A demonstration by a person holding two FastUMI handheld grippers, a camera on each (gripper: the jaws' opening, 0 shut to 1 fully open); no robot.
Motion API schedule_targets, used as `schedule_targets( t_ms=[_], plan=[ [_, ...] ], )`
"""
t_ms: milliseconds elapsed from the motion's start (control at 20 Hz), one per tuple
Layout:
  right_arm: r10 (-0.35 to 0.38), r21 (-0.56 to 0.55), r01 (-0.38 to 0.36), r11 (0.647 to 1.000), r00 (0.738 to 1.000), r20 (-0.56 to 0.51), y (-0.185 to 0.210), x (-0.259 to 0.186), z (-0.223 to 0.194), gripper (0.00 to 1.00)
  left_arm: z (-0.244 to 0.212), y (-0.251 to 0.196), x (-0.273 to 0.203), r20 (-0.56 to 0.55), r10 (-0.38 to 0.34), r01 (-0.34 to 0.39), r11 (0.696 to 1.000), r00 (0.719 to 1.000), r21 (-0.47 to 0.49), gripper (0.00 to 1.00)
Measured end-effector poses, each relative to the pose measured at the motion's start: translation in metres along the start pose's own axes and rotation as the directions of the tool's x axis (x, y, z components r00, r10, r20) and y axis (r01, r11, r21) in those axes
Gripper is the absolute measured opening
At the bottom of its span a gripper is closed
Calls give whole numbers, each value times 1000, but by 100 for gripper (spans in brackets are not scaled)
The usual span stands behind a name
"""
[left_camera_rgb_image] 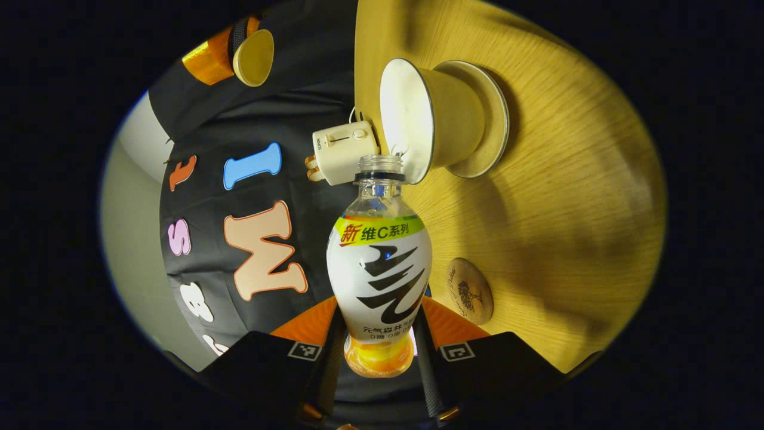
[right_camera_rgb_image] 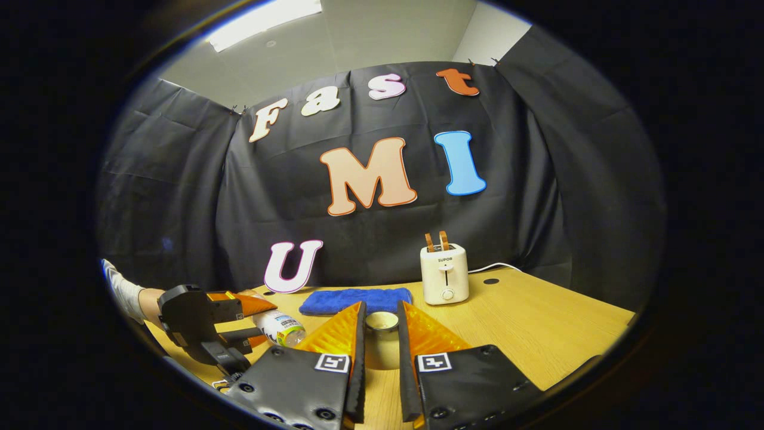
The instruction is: Open the teacup lid with one hand, grasp the water bottle and pour water into the teacup with the other hand; after pouring, place the water bottle on the coaster and then close the teacup lid.
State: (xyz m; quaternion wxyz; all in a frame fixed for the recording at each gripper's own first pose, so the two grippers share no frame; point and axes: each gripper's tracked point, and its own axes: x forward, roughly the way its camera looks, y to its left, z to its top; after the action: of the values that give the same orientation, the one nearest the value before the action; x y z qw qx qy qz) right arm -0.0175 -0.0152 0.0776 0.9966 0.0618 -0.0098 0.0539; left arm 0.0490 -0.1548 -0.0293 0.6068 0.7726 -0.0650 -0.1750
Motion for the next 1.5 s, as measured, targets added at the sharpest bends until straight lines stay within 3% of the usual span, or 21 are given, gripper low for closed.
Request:
schedule_targets(
  t_ms=[400, 700, 800, 1500],
  plan=[
    [10, -1, -10, 1000, 1000, -3, 4, -1, 0, 29, 2, 3, -6, 9, 27, -27, 994, 1000, 110, 57],
    [13, -2, -13, 1000, 1000, -2, 5, -2, 1, 25, 4, 4, -8, 15, 58, -60, 983, 998, 174, 56],
    [10, -3, -10, 1000, 1000, -2, 4, -2, 1, 29, 4, 8, -9, 13, 65, -67, 980, 998, 190, 56],
    [9, -5, -9, 1000, 1000, -7, 2, -2, 0, 29, 1, 19, -8, 6, 94, -93, 963, 996, 252, 57]
  ],
)
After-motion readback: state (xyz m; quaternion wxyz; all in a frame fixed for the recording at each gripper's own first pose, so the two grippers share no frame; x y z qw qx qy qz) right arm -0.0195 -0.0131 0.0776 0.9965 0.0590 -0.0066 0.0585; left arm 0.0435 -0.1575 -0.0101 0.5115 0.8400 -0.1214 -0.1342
